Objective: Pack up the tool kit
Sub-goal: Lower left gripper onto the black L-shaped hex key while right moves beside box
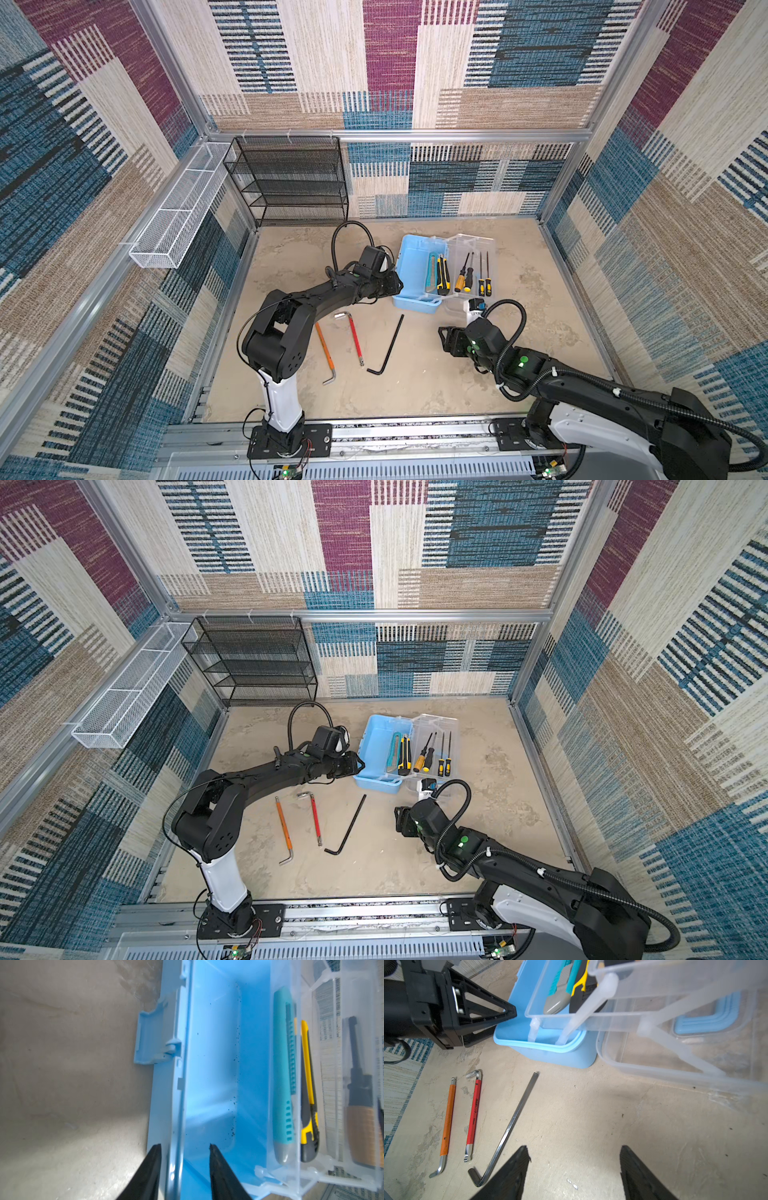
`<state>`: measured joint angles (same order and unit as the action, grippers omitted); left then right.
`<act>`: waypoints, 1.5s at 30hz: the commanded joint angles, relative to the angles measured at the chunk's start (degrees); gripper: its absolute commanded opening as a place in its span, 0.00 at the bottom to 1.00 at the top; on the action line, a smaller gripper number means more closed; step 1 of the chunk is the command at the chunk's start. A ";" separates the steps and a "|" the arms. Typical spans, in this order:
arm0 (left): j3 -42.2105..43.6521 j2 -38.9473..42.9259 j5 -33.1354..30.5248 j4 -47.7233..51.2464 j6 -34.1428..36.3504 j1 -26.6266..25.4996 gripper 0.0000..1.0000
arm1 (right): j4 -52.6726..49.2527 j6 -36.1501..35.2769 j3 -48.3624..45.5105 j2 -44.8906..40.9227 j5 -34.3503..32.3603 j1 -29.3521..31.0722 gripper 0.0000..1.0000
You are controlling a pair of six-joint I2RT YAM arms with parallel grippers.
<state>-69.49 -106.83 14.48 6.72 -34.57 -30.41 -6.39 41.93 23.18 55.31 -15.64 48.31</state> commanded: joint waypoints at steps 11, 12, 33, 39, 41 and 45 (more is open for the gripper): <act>0.27 -0.15 4.02 -2.41 -2.23 -8.09 0.31 | -1.91 0.25 0.39 -1.53 -1.47 -0.16 0.72; 0.18 -0.47 4.28 -2.50 -2.67 -8.95 0.31 | -2.02 0.19 0.62 -1.33 -1.35 -0.17 0.72; 14.67 16.21 -8.43 7.61 2.63 -9.99 0.58 | 0.14 -2.33 5.24 4.94 0.20 -0.15 0.71; 17.80 16.24 -10.79 10.49 4.14 -11.05 0.57 | -0.24 -3.71 5.93 4.88 -0.18 -0.82 0.74; 18.08 16.09 -11.90 11.38 4.50 -11.80 0.56 | -0.20 -4.04 5.74 4.02 0.16 -1.48 0.75; 17.27 15.11 -14.71 14.75 5.87 -13.76 0.54 | -0.02 -5.05 5.20 2.10 1.38 -3.64 0.75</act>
<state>-51.62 -91.26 3.03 18.26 -31.40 -43.24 -8.16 38.20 28.53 58.35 -15.16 45.67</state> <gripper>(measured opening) 0.538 0.751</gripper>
